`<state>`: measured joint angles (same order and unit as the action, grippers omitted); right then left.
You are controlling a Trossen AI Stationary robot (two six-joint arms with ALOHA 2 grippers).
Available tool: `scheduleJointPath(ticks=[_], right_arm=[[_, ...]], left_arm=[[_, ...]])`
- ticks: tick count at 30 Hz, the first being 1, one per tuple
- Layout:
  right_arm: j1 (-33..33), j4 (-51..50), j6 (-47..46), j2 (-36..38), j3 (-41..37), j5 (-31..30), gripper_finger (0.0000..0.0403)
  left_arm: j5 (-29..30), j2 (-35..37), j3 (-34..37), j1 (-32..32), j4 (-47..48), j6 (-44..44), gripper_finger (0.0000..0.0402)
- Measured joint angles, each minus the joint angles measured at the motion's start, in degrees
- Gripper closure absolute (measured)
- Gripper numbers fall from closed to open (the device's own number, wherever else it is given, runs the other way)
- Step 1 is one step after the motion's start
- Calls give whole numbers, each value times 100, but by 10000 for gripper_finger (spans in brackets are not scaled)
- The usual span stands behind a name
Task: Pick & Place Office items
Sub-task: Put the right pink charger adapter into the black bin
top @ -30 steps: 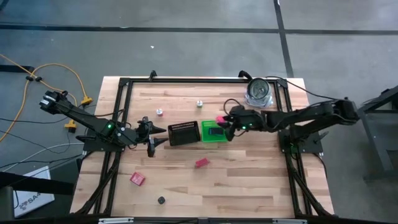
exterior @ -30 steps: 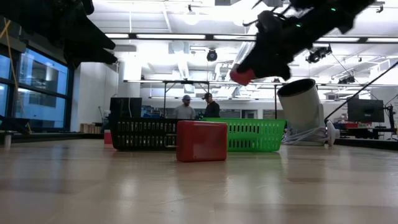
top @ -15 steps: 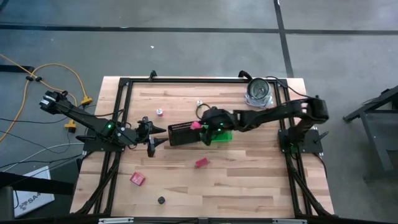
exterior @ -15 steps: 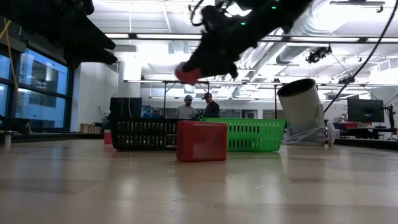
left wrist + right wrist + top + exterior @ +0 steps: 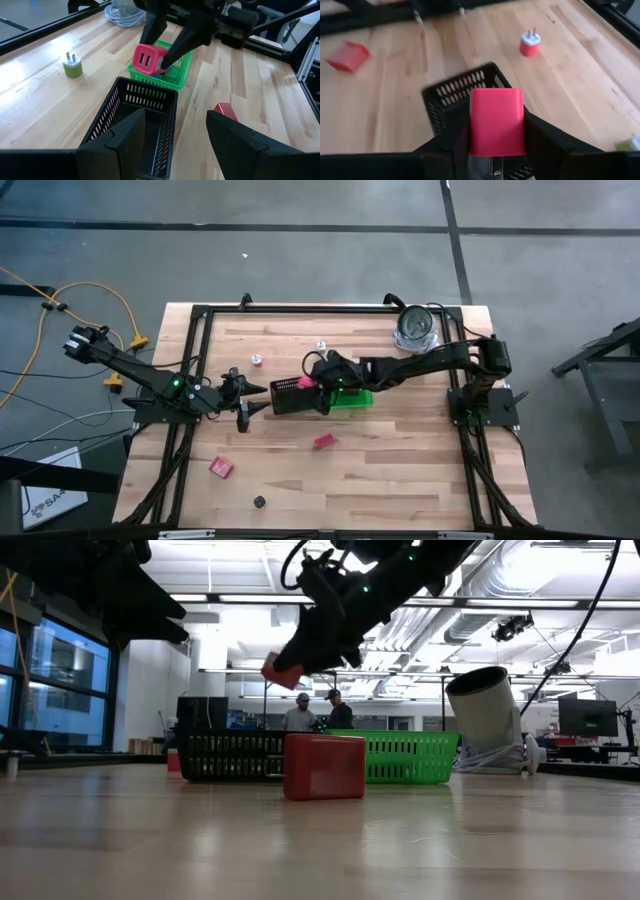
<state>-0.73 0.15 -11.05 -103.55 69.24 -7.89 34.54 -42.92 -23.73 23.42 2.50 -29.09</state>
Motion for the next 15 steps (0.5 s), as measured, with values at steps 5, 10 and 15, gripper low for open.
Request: scheduleJointPath(ticks=[5,10,15], right_arm=[[71,268,212,-184,14,-25,255],[110,414,271,-476,102,41,254],[111,286,278,-779,286,84,254]], left_arm=[[0,0,1,-2,0,0,198],[0,0,2,-2,-13,0,198],[-2,-4,2,-2,-95,1,198]])
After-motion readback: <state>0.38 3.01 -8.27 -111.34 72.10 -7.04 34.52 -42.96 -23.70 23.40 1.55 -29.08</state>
